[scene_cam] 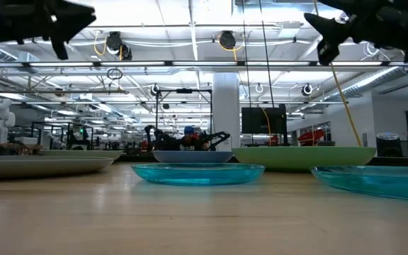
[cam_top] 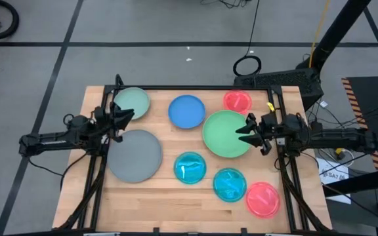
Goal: Stack plastic plates
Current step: Stack green plate on top of the gray plate
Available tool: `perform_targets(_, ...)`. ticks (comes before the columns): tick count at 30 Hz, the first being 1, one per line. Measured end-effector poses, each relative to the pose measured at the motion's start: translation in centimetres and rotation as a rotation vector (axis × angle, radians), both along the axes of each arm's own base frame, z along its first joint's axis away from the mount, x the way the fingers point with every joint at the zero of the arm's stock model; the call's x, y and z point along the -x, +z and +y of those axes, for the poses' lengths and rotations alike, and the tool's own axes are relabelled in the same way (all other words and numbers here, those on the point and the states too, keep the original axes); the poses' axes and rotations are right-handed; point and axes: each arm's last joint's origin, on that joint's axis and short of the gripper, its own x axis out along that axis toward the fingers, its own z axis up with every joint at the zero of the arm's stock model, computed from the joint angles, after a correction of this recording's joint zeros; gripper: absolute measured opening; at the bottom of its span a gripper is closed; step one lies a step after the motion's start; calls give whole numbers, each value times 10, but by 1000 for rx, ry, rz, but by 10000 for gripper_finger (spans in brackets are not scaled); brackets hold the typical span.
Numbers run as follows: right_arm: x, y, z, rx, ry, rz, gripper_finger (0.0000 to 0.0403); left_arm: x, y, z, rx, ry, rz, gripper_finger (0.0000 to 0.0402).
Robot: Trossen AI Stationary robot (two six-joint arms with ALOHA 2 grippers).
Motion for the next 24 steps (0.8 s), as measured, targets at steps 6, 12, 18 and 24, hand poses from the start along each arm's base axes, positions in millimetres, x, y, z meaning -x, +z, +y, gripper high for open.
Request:
perform_targets(6, -23, 21, -5, -39, -10, 174, 153, -16, -4, -6, 1, -169, 46, 86)
perform_targets(12, -31, 22, -16, -218, -83, 351, 153, -32, -11, -22, 41, -303, 106, 86)
perform_targets(18, -20, -3, -31, -605, -302, 612, 153, -33, 8, -25, -4, -270, 65, 85)
perform_targets(24, 1, -27, -40, -959, -478, 869, 153, -36, 32, -25, -106, -214, 199, 85)
